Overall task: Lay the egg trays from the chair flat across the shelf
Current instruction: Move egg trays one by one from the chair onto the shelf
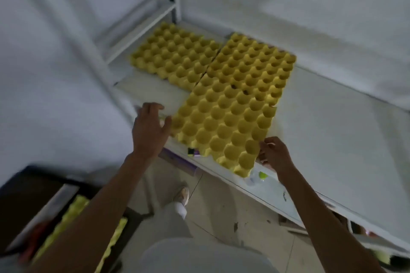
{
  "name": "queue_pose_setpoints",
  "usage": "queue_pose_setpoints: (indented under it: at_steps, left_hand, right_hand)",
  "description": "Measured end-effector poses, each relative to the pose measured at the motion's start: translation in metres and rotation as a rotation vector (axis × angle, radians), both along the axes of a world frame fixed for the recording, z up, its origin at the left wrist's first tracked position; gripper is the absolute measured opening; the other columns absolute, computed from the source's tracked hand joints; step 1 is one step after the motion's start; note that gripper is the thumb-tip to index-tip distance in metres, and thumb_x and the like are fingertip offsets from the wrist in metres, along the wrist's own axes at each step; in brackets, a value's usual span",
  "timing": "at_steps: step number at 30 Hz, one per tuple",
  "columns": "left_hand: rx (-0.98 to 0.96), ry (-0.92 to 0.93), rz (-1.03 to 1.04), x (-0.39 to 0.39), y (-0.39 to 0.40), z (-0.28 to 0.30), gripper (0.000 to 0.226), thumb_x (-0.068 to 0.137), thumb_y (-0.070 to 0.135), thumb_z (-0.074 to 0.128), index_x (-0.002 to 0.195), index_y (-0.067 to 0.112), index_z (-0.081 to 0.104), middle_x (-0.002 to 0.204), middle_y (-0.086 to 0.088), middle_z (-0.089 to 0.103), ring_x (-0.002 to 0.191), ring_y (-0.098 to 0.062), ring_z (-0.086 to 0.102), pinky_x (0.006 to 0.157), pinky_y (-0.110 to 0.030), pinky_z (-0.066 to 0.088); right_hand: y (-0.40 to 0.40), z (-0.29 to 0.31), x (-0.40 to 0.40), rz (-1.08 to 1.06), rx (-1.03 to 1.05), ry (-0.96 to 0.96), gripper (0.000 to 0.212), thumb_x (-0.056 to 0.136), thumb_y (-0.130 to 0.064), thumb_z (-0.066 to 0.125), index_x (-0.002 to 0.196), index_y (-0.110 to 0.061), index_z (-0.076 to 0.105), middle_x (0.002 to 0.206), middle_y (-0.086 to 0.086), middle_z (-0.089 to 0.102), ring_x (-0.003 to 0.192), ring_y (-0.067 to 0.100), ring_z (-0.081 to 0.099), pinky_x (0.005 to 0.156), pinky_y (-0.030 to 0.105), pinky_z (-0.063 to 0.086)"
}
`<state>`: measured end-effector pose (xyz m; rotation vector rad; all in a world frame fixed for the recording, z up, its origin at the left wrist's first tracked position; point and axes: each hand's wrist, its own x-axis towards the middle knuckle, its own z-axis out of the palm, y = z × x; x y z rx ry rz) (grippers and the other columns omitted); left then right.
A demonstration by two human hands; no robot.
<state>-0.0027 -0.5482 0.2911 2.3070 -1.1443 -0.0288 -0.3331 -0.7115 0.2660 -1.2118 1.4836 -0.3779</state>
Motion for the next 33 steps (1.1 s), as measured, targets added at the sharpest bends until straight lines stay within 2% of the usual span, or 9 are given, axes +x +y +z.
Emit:
queue_pose_setpoints:
  at_steps: [3,5,6,8,11,16,23,27,33]
  left_hand:
    - [-0.026,-0.072,0.135,-0.029,0.055,0.002,0.030,0.091,0.038,0.059,0.114,0.020,0.058,0.117,-0.004,0.059,0.102,-0.030,0.057,0.078,-0.044,0.051]
    - [0.022,-0.077,0.206,-0.050,0.100,-0.001,0.036,0.091,0.041,0.055,0.119,0.019,0.058,0.123,-0.005,0.059,0.105,-0.032,0.058,0.081,-0.044,0.051]
    - [0.057,-0.072,0.235,-0.060,0.123,-0.003,0.040,0.092,0.042,0.054,0.124,0.017,0.057,0.128,-0.005,0.059,0.108,-0.033,0.058,0.083,-0.045,0.051]
    - [0.113,-0.044,0.306,-0.078,0.169,-0.009,0.048,0.094,0.041,0.057,0.133,0.013,0.057,0.140,-0.008,0.056,0.119,-0.036,0.057,0.092,-0.048,0.050]
    - [0.179,0.025,0.416,-0.104,0.241,-0.015,0.054,0.096,0.039,0.062,0.140,0.010,0.057,0.151,-0.015,0.051,0.133,-0.038,0.051,0.105,-0.048,0.045]
    - [0.331,0.150,0.597,-0.132,0.364,-0.034,0.055,0.098,0.043,0.056,0.144,0.012,0.053,0.152,-0.013,0.051,0.137,-0.035,0.048,0.103,-0.046,0.045]
    - [0.435,0.420,0.766,-0.127,0.491,-0.109,0.056,0.100,0.042,0.053,0.148,0.014,0.047,0.156,-0.006,0.045,0.142,-0.030,0.042,0.106,-0.046,0.044]
    - [0.442,0.565,0.821,-0.088,0.530,-0.168,0.053,0.100,0.036,0.053,0.147,0.013,0.049,0.154,-0.008,0.047,0.139,-0.030,0.045,0.106,-0.043,0.044]
    - [0.370,0.819,0.952,-0.014,0.550,-0.256,0.043,0.094,0.025,0.057,0.135,0.009,0.058,0.133,-0.016,0.061,0.124,-0.036,0.057,0.096,-0.048,0.052]
  right_hand:
    - [0.006,0.005,-0.002,0.101,-0.202,0.143,0.036,0.092,-0.031,0.074,0.113,-0.005,0.059,0.100,0.026,0.074,0.079,0.031,0.068,0.071,0.052,0.057]
    - [0.023,0.017,-0.004,0.202,-0.592,0.401,0.044,0.089,-0.043,0.073,0.117,-0.013,0.055,0.116,0.016,0.066,0.103,0.034,0.064,0.076,0.045,0.051]
    - [0.035,0.024,-0.003,0.256,-0.799,0.432,0.042,0.090,-0.042,0.069,0.118,-0.014,0.054,0.119,0.014,0.061,0.111,0.035,0.059,0.078,0.045,0.051]
    - [0.069,0.038,0.010,0.450,-1.102,0.343,0.034,0.094,-0.031,0.063,0.121,-0.012,0.055,0.124,0.015,0.058,0.117,0.036,0.054,0.087,0.048,0.049]
    - [0.131,0.044,0.048,0.843,-1.266,0.220,0.035,0.092,-0.019,0.064,0.125,-0.006,0.061,0.127,0.017,0.060,0.117,0.039,0.055,0.094,0.048,0.044]
    - [0.243,0.018,0.129,1.311,-1.230,0.079,0.034,0.092,-0.015,0.063,0.124,-0.003,0.065,0.122,0.018,0.063,0.114,0.041,0.060,0.093,0.049,0.050]
    - [0.377,-0.090,0.252,1.808,-0.986,0.269,0.048,0.102,-0.029,0.050,0.145,-0.009,0.051,0.145,0.012,0.053,0.131,0.032,0.051,0.098,0.044,0.044]
    - [0.430,-0.147,0.313,1.885,-0.694,0.398,0.045,0.102,-0.023,0.048,0.144,-0.007,0.051,0.143,0.016,0.051,0.132,0.036,0.049,0.103,0.046,0.045]
    - [0.448,-0.234,0.381,1.763,-0.444,0.600,0.033,0.094,-0.019,0.048,0.118,-0.007,0.065,0.115,0.015,0.064,0.110,0.035,0.062,0.087,0.042,0.053]
